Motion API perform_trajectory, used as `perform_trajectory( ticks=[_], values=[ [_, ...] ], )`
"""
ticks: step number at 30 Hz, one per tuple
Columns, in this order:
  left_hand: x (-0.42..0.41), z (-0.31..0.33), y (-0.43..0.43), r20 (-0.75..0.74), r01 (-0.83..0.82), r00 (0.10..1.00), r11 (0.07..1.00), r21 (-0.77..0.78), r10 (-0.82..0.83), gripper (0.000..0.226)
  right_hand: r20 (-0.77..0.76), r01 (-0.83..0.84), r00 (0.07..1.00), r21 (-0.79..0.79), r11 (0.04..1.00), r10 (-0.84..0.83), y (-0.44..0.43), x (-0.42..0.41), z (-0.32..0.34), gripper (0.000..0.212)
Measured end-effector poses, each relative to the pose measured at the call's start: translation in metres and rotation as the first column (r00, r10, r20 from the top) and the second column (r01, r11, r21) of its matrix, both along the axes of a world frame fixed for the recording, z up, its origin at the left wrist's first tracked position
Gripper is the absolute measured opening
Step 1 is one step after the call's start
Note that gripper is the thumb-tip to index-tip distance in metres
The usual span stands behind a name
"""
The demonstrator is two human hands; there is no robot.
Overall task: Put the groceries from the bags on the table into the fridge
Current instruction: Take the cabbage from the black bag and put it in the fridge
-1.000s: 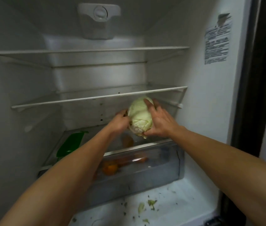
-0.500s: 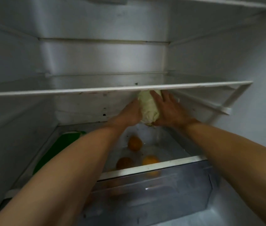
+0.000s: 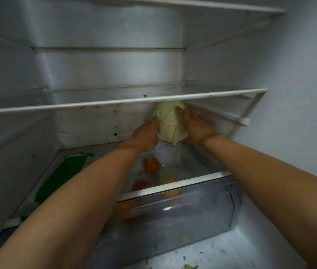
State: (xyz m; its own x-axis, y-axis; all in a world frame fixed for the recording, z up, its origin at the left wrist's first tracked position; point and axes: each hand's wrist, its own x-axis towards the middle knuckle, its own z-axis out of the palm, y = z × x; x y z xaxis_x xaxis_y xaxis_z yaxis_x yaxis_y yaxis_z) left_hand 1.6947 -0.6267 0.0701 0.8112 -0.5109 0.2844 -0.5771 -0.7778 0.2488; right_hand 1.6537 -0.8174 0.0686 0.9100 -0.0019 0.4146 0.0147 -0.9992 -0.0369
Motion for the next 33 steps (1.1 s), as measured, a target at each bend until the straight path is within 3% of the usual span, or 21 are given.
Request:
perform_trajectory(
  ticks=[7, 15, 20, 27, 33],
  values=[
    [-0.042, 0.008, 0.013, 0.074, -0.131, 0.99, 0.973, 0.192, 0.119, 0.046, -0.012, 0.082, 0.996, -0.092, 0.992, -0.084, 0.021, -0.049, 0.014, 0.061],
    [-0.149, 0.018, 0.056, 0.329, -0.327, 0.918, 0.891, 0.314, 0.221, 0.029, 0.103, -0.067, 0.99, -0.246, 0.967, 0.094, 0.081, -0.132, 0.012, 0.033],
    [-0.256, -0.005, 0.096, 0.446, -0.413, 0.863, 0.838, 0.356, 0.236, 0.027, 0.12, -0.243, 0.952, -0.263, 0.934, 0.282, 0.122, -0.196, -0.013, 0.034],
    [-0.426, -0.063, 0.159, 0.344, -0.467, 0.876, 0.77, 0.435, 0.338, 0.024, 0.017, -0.474, 0.866, -0.287, 0.833, 0.499, 0.187, -0.315, -0.064, 0.03],
    [-0.553, -0.106, 0.217, 0.29, -0.548, 0.837, 0.711, 0.441, 0.465, 0.026, -0.065, -0.654, 0.739, -0.303, 0.693, 0.67, 0.252, -0.406, -0.105, 0.033]
  ],
)
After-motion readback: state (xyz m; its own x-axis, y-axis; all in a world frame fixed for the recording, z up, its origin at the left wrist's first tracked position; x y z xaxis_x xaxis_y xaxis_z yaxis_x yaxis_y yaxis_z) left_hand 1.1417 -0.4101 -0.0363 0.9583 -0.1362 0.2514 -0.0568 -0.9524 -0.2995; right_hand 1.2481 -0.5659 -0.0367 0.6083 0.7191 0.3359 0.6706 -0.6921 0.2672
